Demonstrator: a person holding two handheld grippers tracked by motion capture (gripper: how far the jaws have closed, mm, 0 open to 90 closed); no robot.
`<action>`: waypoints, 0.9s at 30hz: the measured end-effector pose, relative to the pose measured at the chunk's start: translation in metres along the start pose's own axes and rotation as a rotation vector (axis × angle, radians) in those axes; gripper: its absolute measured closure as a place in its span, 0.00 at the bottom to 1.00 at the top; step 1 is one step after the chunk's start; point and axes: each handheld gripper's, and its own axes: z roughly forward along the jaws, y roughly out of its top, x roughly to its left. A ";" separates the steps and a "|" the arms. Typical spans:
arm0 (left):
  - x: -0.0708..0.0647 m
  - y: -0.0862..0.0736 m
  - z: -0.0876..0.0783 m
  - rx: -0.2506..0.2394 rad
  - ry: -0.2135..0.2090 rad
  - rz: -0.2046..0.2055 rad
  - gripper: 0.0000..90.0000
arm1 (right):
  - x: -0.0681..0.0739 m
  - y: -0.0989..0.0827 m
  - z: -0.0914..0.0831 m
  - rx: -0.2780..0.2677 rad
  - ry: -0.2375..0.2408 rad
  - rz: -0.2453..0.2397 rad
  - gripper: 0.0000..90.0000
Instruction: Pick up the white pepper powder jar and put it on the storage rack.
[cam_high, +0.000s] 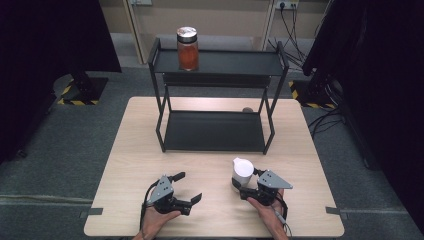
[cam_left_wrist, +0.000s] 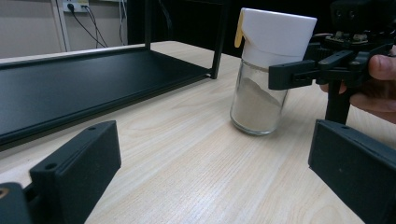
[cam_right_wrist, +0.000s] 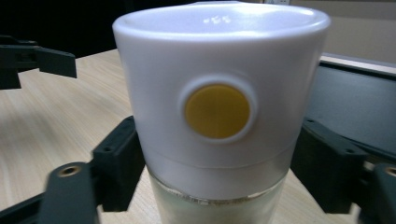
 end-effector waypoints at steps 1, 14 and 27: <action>0.000 0.000 0.000 0.000 0.000 0.000 0.02 | 0.000 0.000 0.000 0.000 -0.001 -0.002 0.31; 0.000 0.000 -0.001 -0.001 0.008 -0.008 0.02 | 0.010 0.011 -0.011 -0.054 0.008 -0.051 0.34; 0.002 0.000 -0.001 0.000 0.007 -0.015 0.02 | 0.007 0.035 -0.017 -0.057 0.029 -0.044 0.34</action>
